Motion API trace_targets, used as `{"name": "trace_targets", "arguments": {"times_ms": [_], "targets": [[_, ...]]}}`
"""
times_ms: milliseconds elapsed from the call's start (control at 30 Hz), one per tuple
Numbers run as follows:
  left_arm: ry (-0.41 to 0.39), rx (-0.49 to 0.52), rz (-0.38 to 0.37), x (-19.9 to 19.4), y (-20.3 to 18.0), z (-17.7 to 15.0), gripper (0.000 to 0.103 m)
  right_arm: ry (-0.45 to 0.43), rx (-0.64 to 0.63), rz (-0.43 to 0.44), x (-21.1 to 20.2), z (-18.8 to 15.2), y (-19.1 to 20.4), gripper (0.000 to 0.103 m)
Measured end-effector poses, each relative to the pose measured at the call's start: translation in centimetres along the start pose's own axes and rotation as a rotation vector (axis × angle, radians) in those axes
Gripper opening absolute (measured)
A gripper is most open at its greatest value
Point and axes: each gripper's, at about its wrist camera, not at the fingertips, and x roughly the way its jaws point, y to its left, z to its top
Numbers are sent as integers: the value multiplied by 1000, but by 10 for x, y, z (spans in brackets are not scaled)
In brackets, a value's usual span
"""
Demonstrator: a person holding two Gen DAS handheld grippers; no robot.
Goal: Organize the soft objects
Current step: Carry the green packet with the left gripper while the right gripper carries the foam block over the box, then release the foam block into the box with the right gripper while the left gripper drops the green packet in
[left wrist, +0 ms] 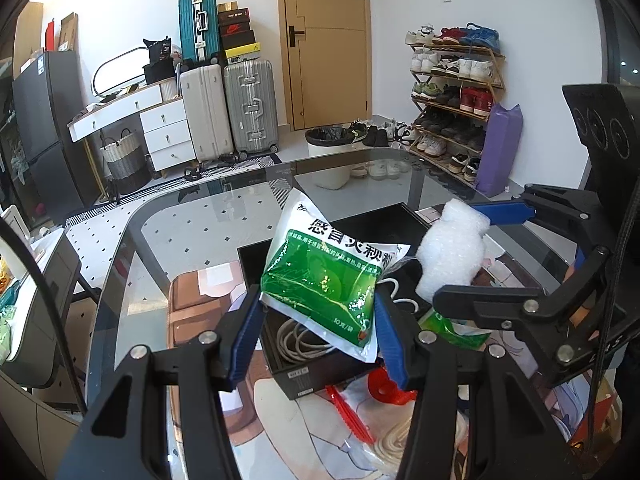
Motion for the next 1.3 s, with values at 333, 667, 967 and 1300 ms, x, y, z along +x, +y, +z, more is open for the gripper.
{"name": "trace_targets", "arguments": {"times_ms": [333,667,967,1300], "targets": [[26,-12,8,19,9,3,52,50,-49,-6,28,11,-4,91],[49,7,7,31,6,5,52,81,-100,-17,45,14,-4,91],[65,8,0,38,8,4,52,108,-118,-10,59,14,-10,91],[75,11,-7,43,8,5,55,89,-127,-6,63,11,-16,96]]}}
